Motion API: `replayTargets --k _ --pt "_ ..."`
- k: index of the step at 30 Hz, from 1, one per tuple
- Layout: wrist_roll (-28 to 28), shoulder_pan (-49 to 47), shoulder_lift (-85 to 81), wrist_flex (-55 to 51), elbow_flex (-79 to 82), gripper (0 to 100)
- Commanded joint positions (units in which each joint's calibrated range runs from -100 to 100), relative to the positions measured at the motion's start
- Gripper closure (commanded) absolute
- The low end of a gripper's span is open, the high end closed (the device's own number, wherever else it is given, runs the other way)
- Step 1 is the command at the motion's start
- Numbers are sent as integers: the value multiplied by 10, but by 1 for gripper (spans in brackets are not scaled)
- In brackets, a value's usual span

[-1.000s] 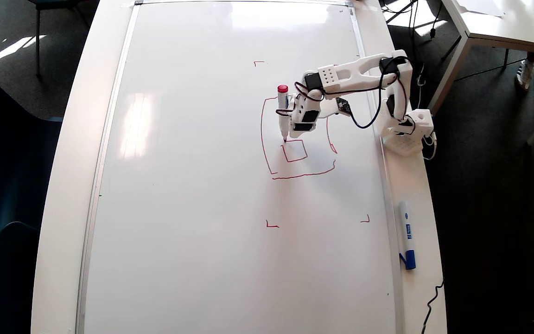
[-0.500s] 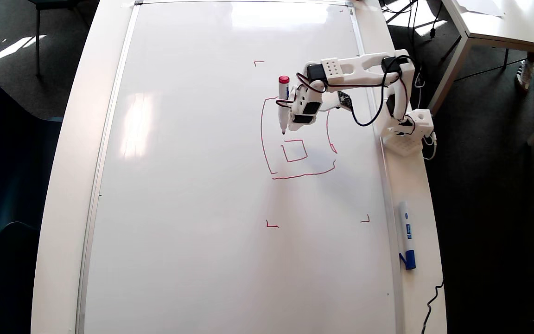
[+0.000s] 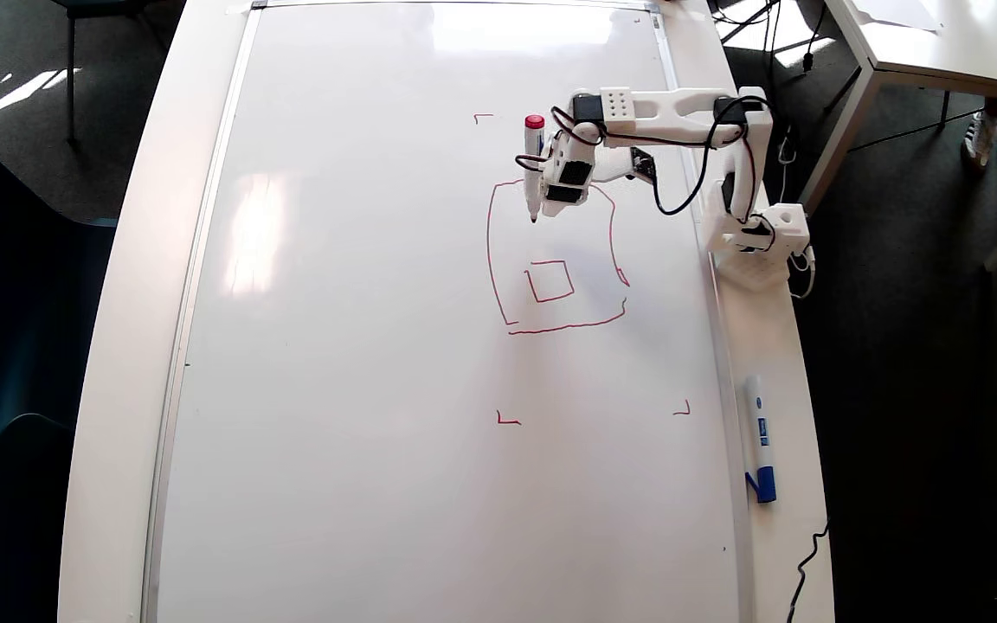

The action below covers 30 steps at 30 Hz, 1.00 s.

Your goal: Draw on a whiteboard a robot head using a pen attached to the gripper

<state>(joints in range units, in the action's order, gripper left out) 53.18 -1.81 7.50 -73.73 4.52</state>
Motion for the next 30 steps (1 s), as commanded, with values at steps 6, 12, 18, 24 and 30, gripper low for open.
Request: replayTargets --k 6,12,18,24,30 --pt "2 -2 -10 5 22 99" --pt "1 2 21 53 19 99" --pt "-1 -9 27 54 21 99" --pt "-2 -12 30 55 34 99" --pt "1 -8 30 55 40 99"
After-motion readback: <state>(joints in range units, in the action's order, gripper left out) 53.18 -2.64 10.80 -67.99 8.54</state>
